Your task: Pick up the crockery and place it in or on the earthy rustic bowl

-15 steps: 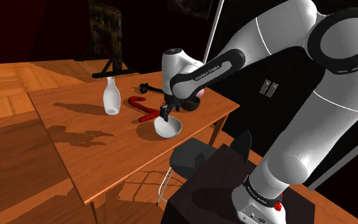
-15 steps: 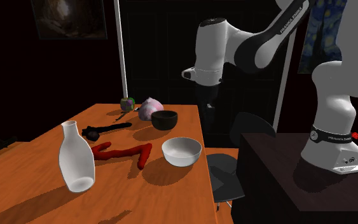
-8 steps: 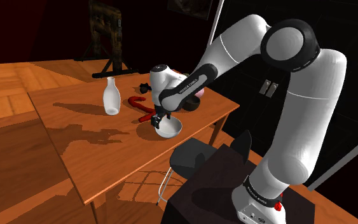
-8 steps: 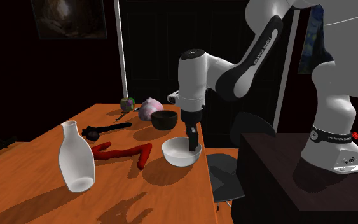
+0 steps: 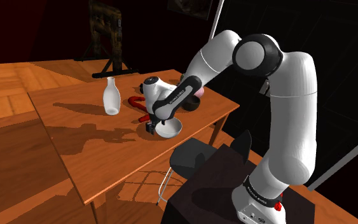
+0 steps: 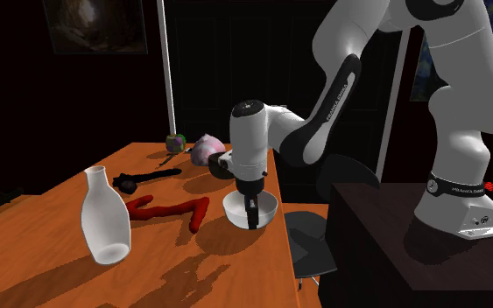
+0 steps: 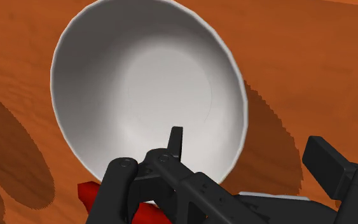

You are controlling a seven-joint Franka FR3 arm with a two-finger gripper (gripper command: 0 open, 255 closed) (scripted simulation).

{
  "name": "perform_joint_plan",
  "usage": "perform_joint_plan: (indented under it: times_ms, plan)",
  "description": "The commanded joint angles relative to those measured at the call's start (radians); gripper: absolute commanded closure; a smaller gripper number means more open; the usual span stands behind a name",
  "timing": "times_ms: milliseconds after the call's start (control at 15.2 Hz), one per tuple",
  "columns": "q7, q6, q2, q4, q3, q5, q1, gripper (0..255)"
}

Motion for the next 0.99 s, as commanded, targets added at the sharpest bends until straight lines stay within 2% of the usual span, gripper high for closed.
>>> perform_joint_plan:
  times_ms: [0,198,726,792,924]
  plan:
    - [0.006,0.019,0.022,0.003,-0.008,-0.01,0.0,0]
    - [0.017,0.052,0.061,0.01,-0.021,-0.027,0.001,0]
    - [0.017,0.052,0.061,0.01,-0.021,-0.027,0.001,0]
    - [0.017,0.052,0.061,0.01,-0.021,-0.027,0.001,255]
    - [0.017,0.052,0.061,0.01,-0.021,-0.027,0.001,255]
